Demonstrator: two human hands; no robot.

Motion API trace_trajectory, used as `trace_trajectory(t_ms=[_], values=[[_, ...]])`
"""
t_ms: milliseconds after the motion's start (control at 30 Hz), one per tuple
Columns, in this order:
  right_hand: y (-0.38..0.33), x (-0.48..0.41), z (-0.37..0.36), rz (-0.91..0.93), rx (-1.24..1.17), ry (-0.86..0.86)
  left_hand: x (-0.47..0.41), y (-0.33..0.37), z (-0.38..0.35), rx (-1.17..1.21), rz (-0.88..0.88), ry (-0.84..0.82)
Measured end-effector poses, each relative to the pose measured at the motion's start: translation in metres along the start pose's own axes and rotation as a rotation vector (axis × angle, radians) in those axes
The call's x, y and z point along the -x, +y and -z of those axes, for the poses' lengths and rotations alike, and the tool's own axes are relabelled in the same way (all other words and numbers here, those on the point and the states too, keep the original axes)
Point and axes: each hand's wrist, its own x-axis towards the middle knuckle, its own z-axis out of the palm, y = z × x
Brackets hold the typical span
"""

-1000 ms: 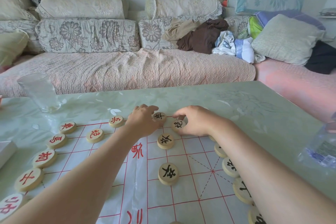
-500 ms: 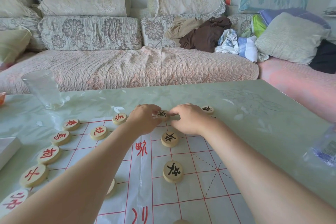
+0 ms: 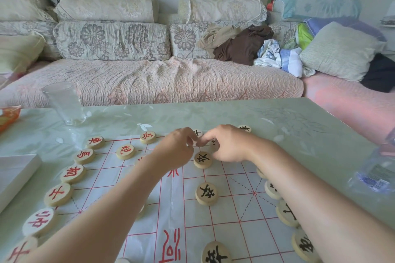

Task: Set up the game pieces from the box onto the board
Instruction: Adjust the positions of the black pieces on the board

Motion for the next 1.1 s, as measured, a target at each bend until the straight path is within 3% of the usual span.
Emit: trace_trajectory(t_ms=[467,1100], values=[[-0.008,0.011,-0.009,0.007,0.034,0.013,0.038,-0.007,-0.001,0.046,0.035,-0.084],[-0.005,0.005,-0.02,0.072,-0.064,0.029,0.035,-0.012,-0.011,0.113,0.046,-0.012]])
